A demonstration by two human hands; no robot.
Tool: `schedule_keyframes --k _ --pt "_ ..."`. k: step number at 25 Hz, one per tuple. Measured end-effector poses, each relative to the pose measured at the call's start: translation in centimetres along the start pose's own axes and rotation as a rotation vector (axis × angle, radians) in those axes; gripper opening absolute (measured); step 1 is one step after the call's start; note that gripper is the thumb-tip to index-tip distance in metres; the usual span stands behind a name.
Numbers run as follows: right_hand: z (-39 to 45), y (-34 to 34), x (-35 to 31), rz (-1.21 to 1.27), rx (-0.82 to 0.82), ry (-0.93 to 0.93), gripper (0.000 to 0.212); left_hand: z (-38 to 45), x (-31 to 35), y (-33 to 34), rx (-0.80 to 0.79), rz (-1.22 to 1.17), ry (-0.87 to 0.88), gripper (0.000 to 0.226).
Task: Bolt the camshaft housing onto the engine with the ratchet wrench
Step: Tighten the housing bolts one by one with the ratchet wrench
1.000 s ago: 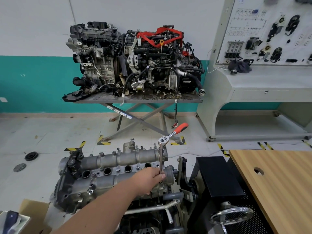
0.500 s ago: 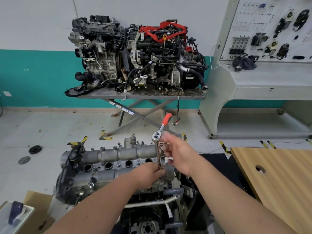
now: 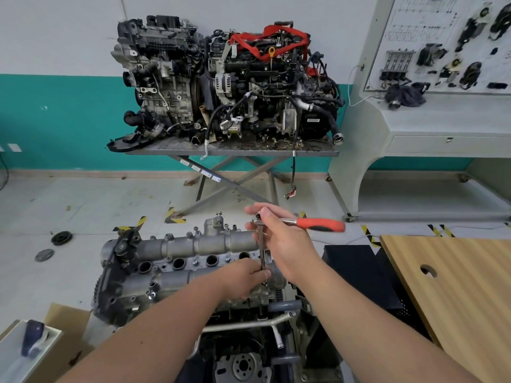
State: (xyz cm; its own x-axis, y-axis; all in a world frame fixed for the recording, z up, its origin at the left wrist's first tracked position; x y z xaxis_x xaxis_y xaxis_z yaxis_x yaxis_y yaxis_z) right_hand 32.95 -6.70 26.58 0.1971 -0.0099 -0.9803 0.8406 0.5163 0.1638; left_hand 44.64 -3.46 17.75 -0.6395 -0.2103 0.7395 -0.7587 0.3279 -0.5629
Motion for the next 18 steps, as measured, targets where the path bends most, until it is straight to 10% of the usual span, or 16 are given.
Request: schedule_keyframes --k 5,12,14,18 --pt "-0.8 0.1 -1.5 -1.218 0.172 -0.923 0.023 -0.7 0.7 0.1 0.005 0.029 0.135 0.016" --pt "0.7 2.2 -5.4 -2.014 -0.16 -0.533 0.044 -0.4 1.2 0.4 0.107 0.104 0.115 0.042" --pt "2.2 2.3 -6.0 -1.831 -0.239 -0.141 0.036 -0.4 1.0 0.4 0.127 0.14 0.132 0.046" --pt "1.4 1.6 -4.6 -0.324 -0.067 0.473 0.012 -0.4 0.7 0.3 0.069 0.151 0.102 0.037"
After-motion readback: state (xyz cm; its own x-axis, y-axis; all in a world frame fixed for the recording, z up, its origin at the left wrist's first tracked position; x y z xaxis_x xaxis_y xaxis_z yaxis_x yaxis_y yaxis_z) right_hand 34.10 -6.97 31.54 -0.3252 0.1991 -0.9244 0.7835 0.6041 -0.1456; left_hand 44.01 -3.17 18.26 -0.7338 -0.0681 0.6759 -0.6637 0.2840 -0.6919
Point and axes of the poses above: each hand's wrist, its own z-axis towards the middle knuckle, its own y-axis out of the palm, x = y × z, the point moved 3 cm from there along z, towards the middle knuckle, and after that the axes turned 10 degrees about -z, right-handed, at the moved point
